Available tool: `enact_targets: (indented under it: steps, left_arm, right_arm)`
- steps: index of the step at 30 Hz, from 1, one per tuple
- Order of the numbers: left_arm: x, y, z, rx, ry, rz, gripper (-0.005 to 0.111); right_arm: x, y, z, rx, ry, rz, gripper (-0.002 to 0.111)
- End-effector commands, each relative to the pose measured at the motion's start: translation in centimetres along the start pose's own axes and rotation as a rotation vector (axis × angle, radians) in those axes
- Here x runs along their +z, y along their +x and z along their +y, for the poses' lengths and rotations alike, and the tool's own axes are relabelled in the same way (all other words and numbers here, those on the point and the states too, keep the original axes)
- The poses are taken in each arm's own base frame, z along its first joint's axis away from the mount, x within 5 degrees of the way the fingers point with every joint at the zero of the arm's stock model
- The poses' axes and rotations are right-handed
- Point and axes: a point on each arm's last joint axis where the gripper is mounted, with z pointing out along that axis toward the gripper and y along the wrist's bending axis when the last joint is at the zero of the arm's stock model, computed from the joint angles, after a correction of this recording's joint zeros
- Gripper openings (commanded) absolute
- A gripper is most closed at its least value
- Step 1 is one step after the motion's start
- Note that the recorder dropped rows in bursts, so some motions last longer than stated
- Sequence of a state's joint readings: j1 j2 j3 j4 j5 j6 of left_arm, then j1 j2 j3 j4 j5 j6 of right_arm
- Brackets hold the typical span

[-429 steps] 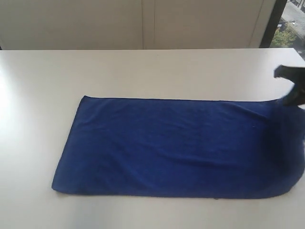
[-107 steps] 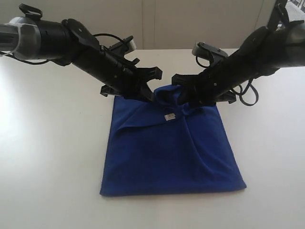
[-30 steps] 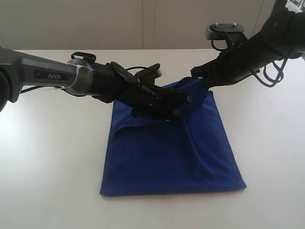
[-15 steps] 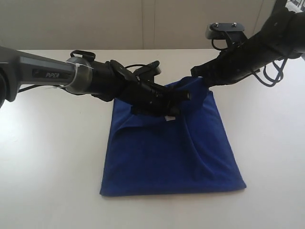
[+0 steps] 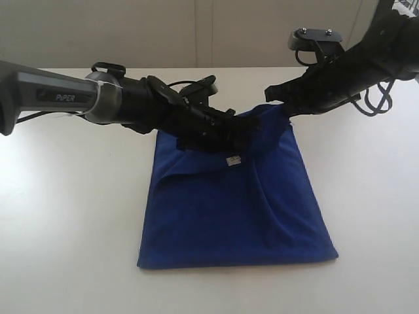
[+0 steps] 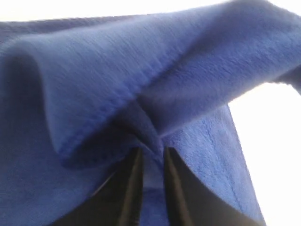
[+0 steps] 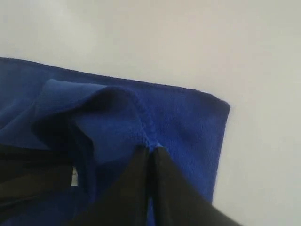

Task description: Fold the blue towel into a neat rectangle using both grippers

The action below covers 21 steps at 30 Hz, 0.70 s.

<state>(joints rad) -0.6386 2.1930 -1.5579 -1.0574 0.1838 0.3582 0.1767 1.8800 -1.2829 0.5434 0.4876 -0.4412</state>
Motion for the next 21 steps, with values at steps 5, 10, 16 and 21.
enact_targets:
  steps: [5,10,16,21]
  left_arm:
    - [-1.07,-1.21,0.45,-0.104,0.013,-0.023,0.043]
    - [-1.07,-1.38,0.55,-0.104,0.003,-0.042,0.043]
    - [-1.07,-0.95,0.23,-0.119,0.036,0.008,0.043]
    - [-1.11,-0.48,-0.22,-0.147,0.082,0.064,0.043]
  right_arm:
    - [-0.27,-0.09,-0.71,0.018,0.011,-0.002,0.0]
    - [-0.27,-0.03,-0.68,0.018,0.008,0.004,0.0]
    - [-0.27,-0.03,-0.68,0.018,0.008,0.004,0.0]
    - [-0.27,-0.03,-0.68,0.018,0.008,0.004,0.0]
